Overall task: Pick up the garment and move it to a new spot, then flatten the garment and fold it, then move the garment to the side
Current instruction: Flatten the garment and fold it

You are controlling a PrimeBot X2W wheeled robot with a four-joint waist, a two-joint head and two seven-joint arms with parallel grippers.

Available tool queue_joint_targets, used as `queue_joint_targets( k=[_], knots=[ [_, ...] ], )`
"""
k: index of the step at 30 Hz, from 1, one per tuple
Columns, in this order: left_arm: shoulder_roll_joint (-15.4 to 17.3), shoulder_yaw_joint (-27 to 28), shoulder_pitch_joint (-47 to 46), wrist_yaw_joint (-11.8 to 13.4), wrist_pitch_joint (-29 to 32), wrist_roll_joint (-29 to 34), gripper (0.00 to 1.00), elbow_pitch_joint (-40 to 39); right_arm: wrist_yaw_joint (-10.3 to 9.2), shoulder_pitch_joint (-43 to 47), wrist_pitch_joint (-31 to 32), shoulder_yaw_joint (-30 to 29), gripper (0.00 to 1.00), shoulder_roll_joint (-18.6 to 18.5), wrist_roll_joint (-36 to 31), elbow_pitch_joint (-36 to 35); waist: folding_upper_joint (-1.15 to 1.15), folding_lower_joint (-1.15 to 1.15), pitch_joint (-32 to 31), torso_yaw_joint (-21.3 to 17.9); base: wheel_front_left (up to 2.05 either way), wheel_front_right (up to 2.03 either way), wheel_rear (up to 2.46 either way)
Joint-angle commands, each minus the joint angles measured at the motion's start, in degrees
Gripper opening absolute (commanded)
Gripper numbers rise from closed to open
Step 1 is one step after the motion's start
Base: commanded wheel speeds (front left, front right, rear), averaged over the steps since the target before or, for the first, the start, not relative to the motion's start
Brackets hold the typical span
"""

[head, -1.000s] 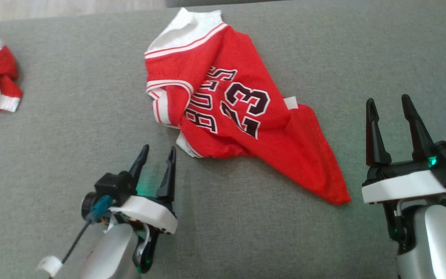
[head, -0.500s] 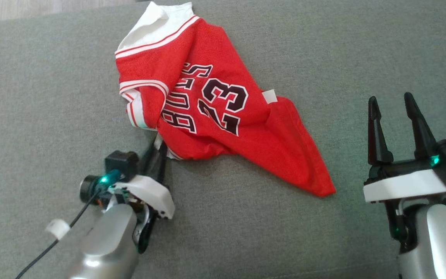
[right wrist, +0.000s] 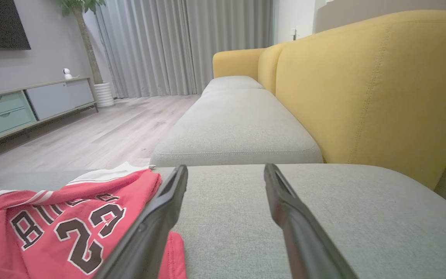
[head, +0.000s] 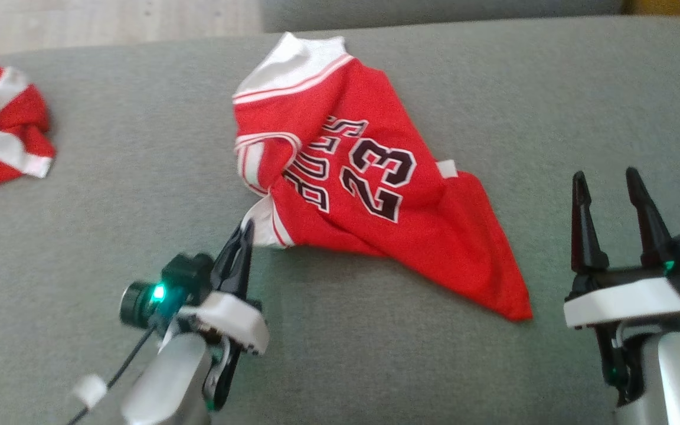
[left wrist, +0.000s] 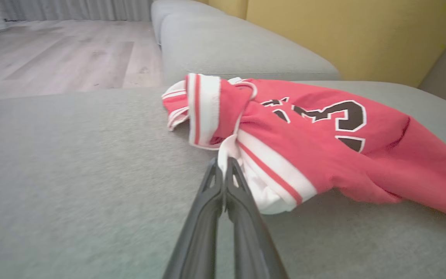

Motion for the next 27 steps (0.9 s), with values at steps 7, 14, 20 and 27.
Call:
queue_joint_targets(
  k=[7, 14, 20, 27],
  knots=[
    [3.9, 5.0, 10.5, 6.1, -1.3, -1.7, 0.00, -12.6, 0.39, 1.4, 0.2, 0.4, 1.00, -0.2, -0.4, -1.4, 0.00, 0.00, -3.8, 6.3, 0.00, 0.00, 0.00],
    [3.6, 4.8, 19.8, 9.9, -0.3, -3.0, 0.00, -19.0, 0.39, 1.6, 0.4, -0.3, 1.00, -0.2, -0.8, -1.0, 0.00, 0.00, -3.5, 6.9, 0.00, 0.00, 0.00],
    [3.3, 3.7, 21.4, 9.8, 0.5, -3.3, 1.00, -21.3, 0.39, 1.3, 0.5, -0.9, 1.00, -0.2, -1.3, -0.8, 0.00, 0.00, -3.2, 6.1, 0.00, 0.00, 0.00],
    [4.7, 5.4, 17.8, 10.3, -0.2, -2.4, 1.00, -24.5, 0.39, 0.8, 0.5, -0.8, 1.00, -0.2, -1.1, -0.7, 0.00, 0.00, -3.1, 4.7, 0.00, 0.00, 0.00]
  ],
)
